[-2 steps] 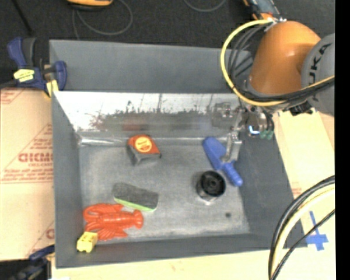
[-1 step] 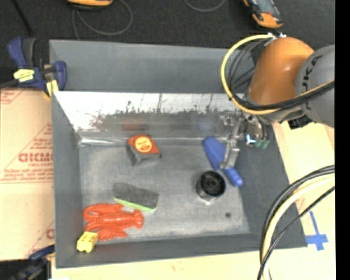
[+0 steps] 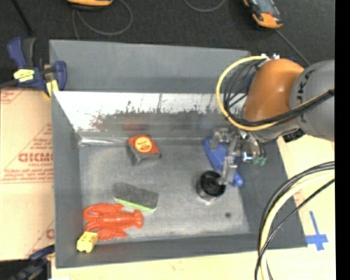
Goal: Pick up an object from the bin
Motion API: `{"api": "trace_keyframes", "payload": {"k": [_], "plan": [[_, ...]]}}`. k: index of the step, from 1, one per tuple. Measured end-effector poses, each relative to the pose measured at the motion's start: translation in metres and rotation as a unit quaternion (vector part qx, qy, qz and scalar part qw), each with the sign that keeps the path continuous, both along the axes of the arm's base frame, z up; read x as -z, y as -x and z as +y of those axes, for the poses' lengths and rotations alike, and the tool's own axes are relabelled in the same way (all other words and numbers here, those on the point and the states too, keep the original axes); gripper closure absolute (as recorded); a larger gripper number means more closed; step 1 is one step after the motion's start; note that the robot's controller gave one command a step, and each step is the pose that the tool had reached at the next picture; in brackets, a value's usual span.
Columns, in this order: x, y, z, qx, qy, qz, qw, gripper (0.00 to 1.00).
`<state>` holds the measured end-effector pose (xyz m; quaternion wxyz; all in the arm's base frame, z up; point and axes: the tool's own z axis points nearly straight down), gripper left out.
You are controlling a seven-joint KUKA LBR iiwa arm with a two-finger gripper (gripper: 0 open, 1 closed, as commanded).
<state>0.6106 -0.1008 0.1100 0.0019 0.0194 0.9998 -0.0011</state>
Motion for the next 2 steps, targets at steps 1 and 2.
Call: {"api": "trace_keyframes", "payload": {"k": [1,2], "plan": [[0.0331,0.0128,-0.0021,-0.031,0.000,-0.0006,0.9995,1.00],[0.0330,0.0127,-0.0021,-0.031,0.000,-0.0007,0.9995,1.00]]}}
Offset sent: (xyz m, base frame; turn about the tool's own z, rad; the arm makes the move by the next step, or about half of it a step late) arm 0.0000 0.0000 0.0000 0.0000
